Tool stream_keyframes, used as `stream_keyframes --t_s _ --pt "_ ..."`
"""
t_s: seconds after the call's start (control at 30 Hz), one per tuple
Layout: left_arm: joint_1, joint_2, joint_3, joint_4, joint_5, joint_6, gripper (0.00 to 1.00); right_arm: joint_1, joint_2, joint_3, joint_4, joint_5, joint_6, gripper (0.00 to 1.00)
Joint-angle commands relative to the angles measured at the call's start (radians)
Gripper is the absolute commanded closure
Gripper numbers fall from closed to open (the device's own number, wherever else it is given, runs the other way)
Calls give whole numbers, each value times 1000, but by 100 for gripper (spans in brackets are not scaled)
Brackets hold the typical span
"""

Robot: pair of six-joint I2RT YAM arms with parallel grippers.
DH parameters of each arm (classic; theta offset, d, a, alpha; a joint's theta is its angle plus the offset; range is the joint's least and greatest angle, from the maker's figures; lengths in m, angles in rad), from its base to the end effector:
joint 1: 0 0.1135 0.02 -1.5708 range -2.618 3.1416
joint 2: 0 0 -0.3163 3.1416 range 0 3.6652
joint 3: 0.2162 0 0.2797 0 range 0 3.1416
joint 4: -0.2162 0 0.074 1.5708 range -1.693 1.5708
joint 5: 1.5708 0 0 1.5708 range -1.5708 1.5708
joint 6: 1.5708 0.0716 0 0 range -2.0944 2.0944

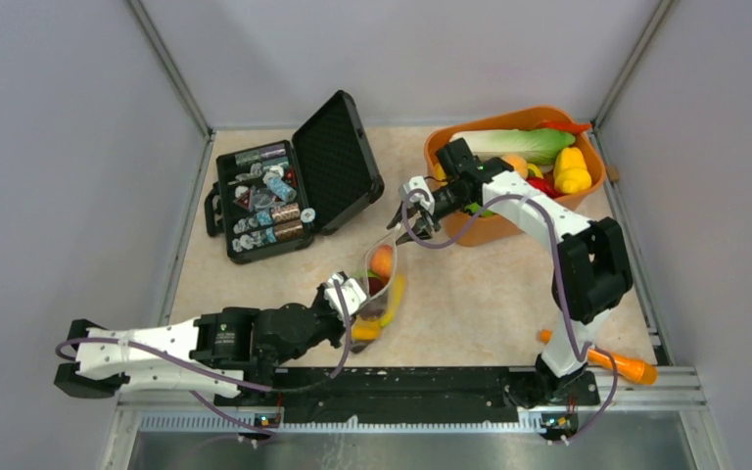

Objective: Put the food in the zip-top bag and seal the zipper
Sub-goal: Adjust the zipper food storage bag at the center of the board.

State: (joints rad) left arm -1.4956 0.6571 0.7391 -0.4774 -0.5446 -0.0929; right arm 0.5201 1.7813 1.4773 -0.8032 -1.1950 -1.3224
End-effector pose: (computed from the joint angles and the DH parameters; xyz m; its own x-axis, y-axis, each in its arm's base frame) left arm 0.0491 -0.1585 0.3368 -0.1046 0.3322 -0.9374 0.8108 0.5743 0.1131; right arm 0.3223 0.2613 0.3086 0.3359 -0.2176 -0.9164 -0.8859 -0.4034 -0.2289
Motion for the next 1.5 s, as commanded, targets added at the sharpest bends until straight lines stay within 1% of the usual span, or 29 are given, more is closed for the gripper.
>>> stream_keyframes --t_s 0.0,0.07,0.1,0.2,0.23,0.27,0.43,0.5,0.53,0.57,0.6,0.63,0.67,0.7,0.73,0.8,0.83,0.87,0.9,0.97,1.13,1.3,1.47 --pt "2 -14 42 42 5 -14 100 8 -31 -27 45 -3 0 63" --pt "2 -17 40 39 -2 -12 100 8 -37 -42 61 2 6 69" --pt "2 -18 40 36 -5 -11 100 8 -38 -47 68 1 12 73" --pt "2 -7 43 26 -16 -12 100 7 -37 -46 70 2 22 89" --pt "1 -4 45 22 -18 -15 100 7 -38 -45 75 4 33 98" --pt "1 -2 47 20 -19 -17 100 4 -39 -46 81 5 42 100" --pt "1 -8 57 8 -51 -34 100 -10 -80 -97 171 4 133 100" --pt "1 -19 69 -12 -93 -54 95 -20 -122 -149 244 0 186 100" --pt "1 -31 73 -19 -108 -57 95 -24 -151 -185 293 -1 222 100" --pt "1 -45 73 -20 -121 -61 92 -28 -178 -222 353 2 267 100" --pt "2 -62 71 -20 -140 -70 82 -31 -212 -261 413 13 314 100" --pt "2 -79 69 -17 -156 -76 67 -31 -242 -292 464 29 365 100" --pt "2 -96 65 -11 -166 -76 50 -31 -270 -318 503 50 423 100" --pt "1 -109 62 1 -170 -71 37 -31 -304 -335 523 61 453 100" --pt "1 -118 62 13 -175 -64 27 -31 -325 -345 526 75 480 100" --pt "1 -122 73 37 -175 -40 19 -29 -366 -362 543 100 571 100" --pt "3 -115 80 55 -172 -21 13 -28 -383 -373 558 117 625 100" --pt "2 -101 87 77 -169 2 8 -23 -402 -386 571 134 670 100" --pt "2 -79 99 89 -167 24 4 -16 -422 -397 577 152 707 100" --pt "1 -12 135 101 -151 72 1 5 -458 -419 560 173 738 100" --pt "3 169 233 128 -79 168 1 44 -564 -477 527 276 818 100" --pt "27 198 246 239 24 198 1 47 -663 -499 447 378 894 100" --pt "98 247 271 235 89 220 1 49 -726 -519 370 388 936 100"
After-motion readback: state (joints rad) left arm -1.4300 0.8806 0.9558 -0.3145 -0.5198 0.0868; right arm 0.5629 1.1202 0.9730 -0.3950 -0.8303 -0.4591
